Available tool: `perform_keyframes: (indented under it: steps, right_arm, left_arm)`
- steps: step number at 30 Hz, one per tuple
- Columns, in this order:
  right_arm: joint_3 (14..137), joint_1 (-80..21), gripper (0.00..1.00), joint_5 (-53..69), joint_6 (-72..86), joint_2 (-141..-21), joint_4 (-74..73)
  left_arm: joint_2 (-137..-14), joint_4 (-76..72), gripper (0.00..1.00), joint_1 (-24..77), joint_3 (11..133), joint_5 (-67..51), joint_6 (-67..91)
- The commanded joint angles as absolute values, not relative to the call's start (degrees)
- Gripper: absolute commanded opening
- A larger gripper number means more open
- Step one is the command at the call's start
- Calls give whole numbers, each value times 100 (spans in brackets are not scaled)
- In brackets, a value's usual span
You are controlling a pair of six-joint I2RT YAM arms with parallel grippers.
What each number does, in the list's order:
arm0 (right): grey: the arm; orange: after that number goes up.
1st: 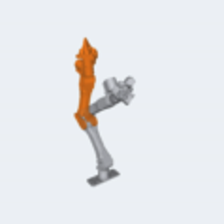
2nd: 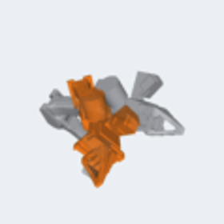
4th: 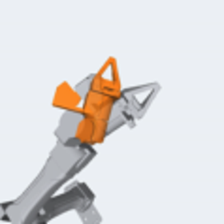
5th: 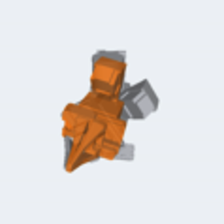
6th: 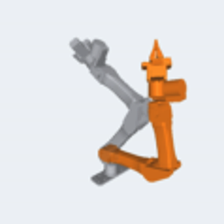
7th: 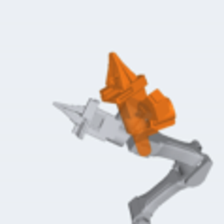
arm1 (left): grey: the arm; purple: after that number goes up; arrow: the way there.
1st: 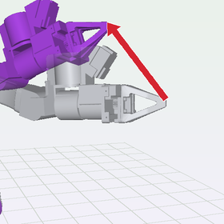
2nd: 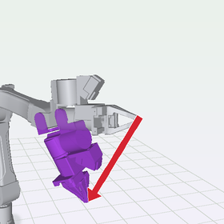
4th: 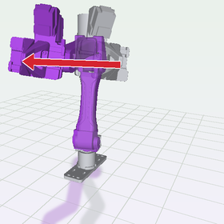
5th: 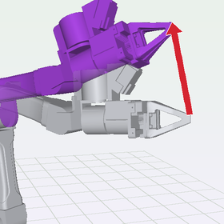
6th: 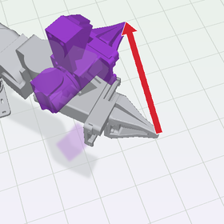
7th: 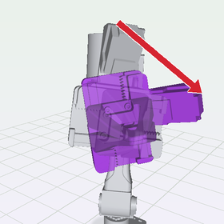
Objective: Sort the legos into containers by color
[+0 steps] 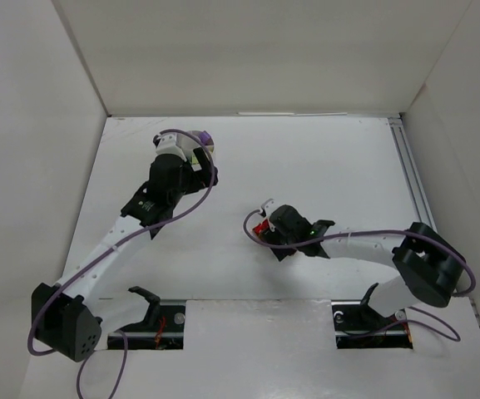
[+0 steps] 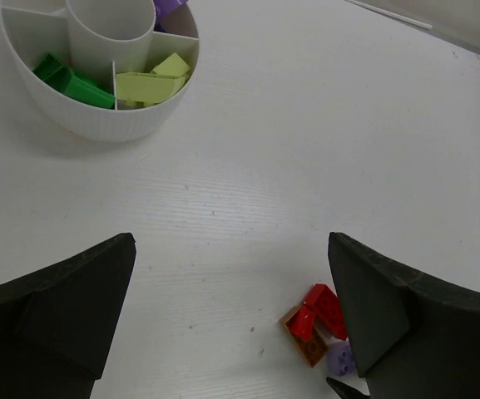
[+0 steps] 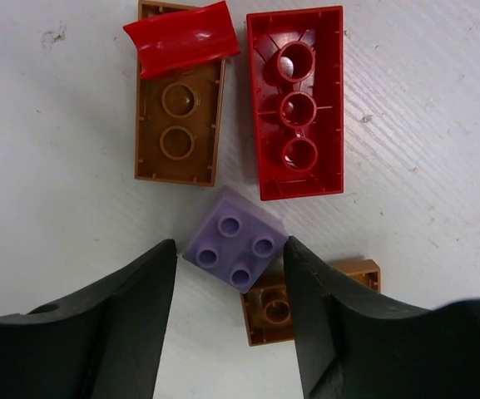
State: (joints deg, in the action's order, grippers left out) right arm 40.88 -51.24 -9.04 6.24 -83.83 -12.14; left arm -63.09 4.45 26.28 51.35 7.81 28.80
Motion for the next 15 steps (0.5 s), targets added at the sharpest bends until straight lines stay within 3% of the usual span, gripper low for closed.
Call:
perform_keyframes:
  steps: [1,2,6,13,15]
  right_arm:
    - [4411,-5186,59,-1132,773,-8542,-1238]
    - [4412,-5186,50,-1186,860,-8543,-1291]
    - [4465,-5186,32,-1266,914,-8386,-1354]
    - [4789,-5186,25,-1213,-165,-7621,-1406]
    - [4991,-5186,25,-1213,-534,-7620,-1345]
  left_arm:
    - [-6144,544,100,2663,5071,1054,2892]
    - [-6144,545,100,2663,5071,1055,2892]
    - [-6144,598,100,2663,5071,1248,2953]
    - [-6486,756,100,2479,5238,1644,3348]
    - [-6486,564,100,2093,5238,1232,3296]
